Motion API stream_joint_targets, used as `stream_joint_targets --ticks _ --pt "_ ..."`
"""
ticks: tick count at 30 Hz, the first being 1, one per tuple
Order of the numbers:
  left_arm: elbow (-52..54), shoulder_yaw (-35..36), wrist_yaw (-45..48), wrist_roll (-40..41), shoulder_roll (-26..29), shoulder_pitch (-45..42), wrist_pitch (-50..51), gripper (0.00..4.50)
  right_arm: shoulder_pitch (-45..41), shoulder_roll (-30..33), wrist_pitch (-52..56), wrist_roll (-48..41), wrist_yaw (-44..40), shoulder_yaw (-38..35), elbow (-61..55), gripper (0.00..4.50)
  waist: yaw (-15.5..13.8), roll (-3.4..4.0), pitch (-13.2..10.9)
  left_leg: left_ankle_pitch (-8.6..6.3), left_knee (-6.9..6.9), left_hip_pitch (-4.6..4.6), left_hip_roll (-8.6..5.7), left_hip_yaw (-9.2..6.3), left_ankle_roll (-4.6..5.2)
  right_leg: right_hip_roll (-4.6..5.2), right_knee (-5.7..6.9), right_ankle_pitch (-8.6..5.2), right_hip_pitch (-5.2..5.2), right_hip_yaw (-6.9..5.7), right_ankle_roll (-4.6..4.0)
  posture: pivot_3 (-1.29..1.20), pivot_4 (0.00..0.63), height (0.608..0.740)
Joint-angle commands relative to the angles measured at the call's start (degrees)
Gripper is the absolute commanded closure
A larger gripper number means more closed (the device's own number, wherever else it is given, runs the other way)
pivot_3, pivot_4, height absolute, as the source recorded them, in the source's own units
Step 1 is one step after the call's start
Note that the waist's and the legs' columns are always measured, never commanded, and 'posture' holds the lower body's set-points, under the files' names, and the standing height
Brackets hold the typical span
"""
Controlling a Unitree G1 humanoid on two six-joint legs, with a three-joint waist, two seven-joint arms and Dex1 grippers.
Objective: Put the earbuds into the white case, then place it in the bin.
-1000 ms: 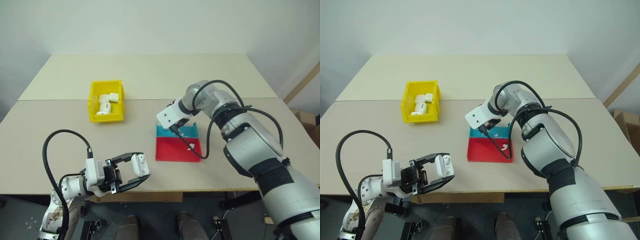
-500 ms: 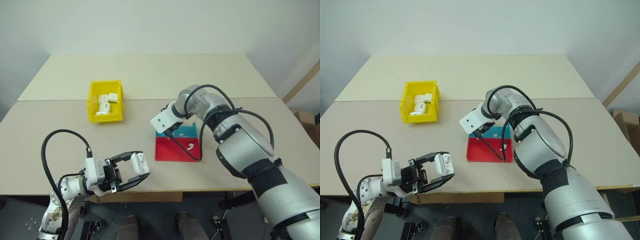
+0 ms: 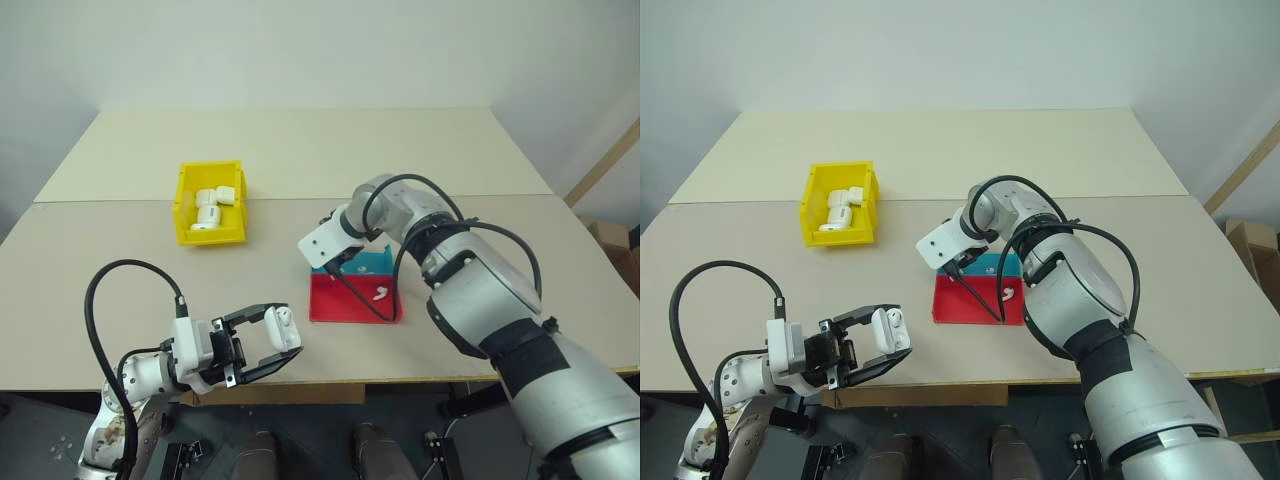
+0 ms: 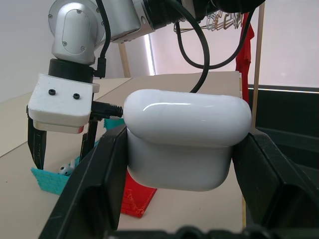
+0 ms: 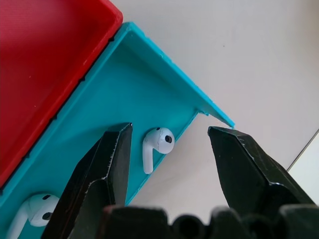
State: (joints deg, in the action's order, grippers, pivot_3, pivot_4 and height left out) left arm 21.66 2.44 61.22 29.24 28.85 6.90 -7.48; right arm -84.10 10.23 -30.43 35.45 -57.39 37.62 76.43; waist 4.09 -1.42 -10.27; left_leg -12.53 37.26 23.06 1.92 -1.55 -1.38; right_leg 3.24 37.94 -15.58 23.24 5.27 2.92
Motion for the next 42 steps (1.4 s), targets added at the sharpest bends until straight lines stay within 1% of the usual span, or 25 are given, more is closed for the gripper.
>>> stream_joint_targets --ticks 1,3,7,8,10,12,16,18,20,23,30,34,40,42 --pt "1.4 0.0 -0.2 0.1 0.3 -0.3 -1.0 1.69 -1.9 0.0 2.3 0.2 -1.1 -1.0 0.0 1.58 0.0 0.00 0.0 0.00 0.00 0.00 0.00 0.00 0.00 0.00 0.00 0.00 0.00 0.00 0.00 0.00 0.150 0.740" --pt "1.5 -0.1 -0.4 0.1 0.3 -0.5 -0.8 1.69 -2.2 0.5 2.8 -0.4 -2.3 -1.7 0.0 1.58 0.0 0.00 0.0 0.00 0.00 0.00 0.00 0.00 0.00 0.00 0.00 0.00 0.00 0.00 0.00 0.00 0.150 0.740" --pt "1.7 -0.1 -0.5 0.3 0.4 -0.6 -0.6 1.69 -4.0 1.8 8.0 -4.3 -8.0 -6.3 -0.1 1.58 0.0 0.03 0.0 0.00 0.00 0.01 0.00 0.00 0.00 0.00 0.00 0.00 0.00 0.00 0.00 0.00 0.150 0.740" --pt "1.5 -0.1 -0.4 0.3 0.4 -0.6 -0.7 1.69 -4.5 3.2 7.9 -3.8 -8.9 -6.2 -0.3 1.58 0.0 0.04 0.0 0.00 0.00 0.01 0.00 0.00 0.00 0.00 0.00 0.00 0.00 0.00 0.00 0.00 0.150 0.740" --pt "1.3 -0.3 -0.2 0.3 0.3 -0.6 -0.8 1.69 -5.0 5.8 6.5 -3.4 -10.5 -6.2 -0.7 1.58 -0.1 0.06 0.0 0.00 0.00 0.02 -0.01 -0.01 0.00 0.01 -0.01 0.00 0.00 -0.01 0.00 0.00 0.150 0.740" --pt "1.1 -0.5 -0.1 0.2 0.1 -0.7 -0.9 1.69 -5.2 6.8 7.1 -3.8 -12.4 -6.6 -0.8 1.58 -0.2 0.06 0.0 0.00 0.00 0.03 -0.04 -0.03 0.00 0.02 -0.05 0.00 -0.03 -0.04 0.01 0.00 0.150 0.740" --pt "0.8 -1.0 -0.2 0.1 -0.1 -1.0 -0.9 1.69 -3.9 8.8 0.6 -3.0 -14.4 -5.6 -1.7 1.58 0.2 0.07 0.0 0.00 0.00 0.00 -0.01 0.02 0.00 0.00 -0.03 0.00 0.00 0.02 0.00 0.00 0.150 0.740" --pt "0.7 -1.2 -0.1 0.2 -0.1 -1.1 -1.0 1.69 -3.2 8.8 -0.5 -2.9 -15.5 -5.5 -1.8 1.58 0.4 0.07 0.0 0.00 -0.04 -0.07 0.01 0.04 0.00 -0.03 0.01 0.00 -0.01 0.06 0.00 0.00 0.150 0.740" --pt "0.6 -1.2 0.0 0.2 0.1 -1.2 -1.0 1.69 -2.5 8.6 -2.1 -2.8 -14.7 -5.3 -2.0 1.58 0.5 0.08 -0.1 0.00 -0.06 -0.10 0.01 0.05 0.00 -0.04 0.03 0.00 -0.01 0.09 0.00 0.00 0.150 0.740" --pt "0.4 -1.1 0.2 0.0 0.3 -1.4 -1.2 1.69 -1.7 7.6 -0.8 -2.6 -13.0 -5.2 -2.0 1.58 0.5 0.09 -0.1 0.00 -0.06 -0.10 0.00 0.05 -0.01 -0.02 0.03 0.00 -0.02 0.10 0.00 0.00 0.150 0.740" --pt "0.6 -1.0 0.1 -0.2 0.6 -1.0 -1.2 1.69 -0.7 7.3 -1.8 -2.6 -14.9 -5.0 -2.3 1.58 0.2 0.10 -0.1 0.01 -0.06 -0.09 -0.01 0.04 -0.01 -0.01 0.02 0.00 -0.02 0.08 0.00 0.00 0.150 0.740" --pt "0.1 -1.2 0.0 -0.5 0.4 -1.1 -1.5 1.69 -1.1 7.0 0.7 -2.6 -15.2 -5.2 -2.1 1.58 0.2 0.10 -0.1 0.01 -0.06 -0.10 -0.01 0.04 -0.01 -0.02 0.03 0.00 -0.02 0.08 0.00 0.00 0.150 0.740" --pt "-0.3 -1.5 0.2 -1.1 0.2 -1.3 -1.9 1.69 -2.2 5.6 10.5 -3.5 -20.7 -6.0 -0.9 1.58 0.1 0.10 -0.1 0.01 -0.06 -0.11 -0.01 0.04 -0.01 -0.02 0.04 0.00 -0.03 0.08 0.00 0.00 0.150 0.740" --pt "-0.4 -1.7 0.2 -1.4 0.2 -1.3 -2.1 1.69 -2.3 5.0 13.6 -4.1 -21.4 -6.7 -0.7 1.58 0.1 0.10 -0.1 0.01 -0.06 -0.10 -0.01 0.04 -0.01 -0.02 0.03 0.00 -0.03 0.08 0.00 0.00 0.150 0.740"
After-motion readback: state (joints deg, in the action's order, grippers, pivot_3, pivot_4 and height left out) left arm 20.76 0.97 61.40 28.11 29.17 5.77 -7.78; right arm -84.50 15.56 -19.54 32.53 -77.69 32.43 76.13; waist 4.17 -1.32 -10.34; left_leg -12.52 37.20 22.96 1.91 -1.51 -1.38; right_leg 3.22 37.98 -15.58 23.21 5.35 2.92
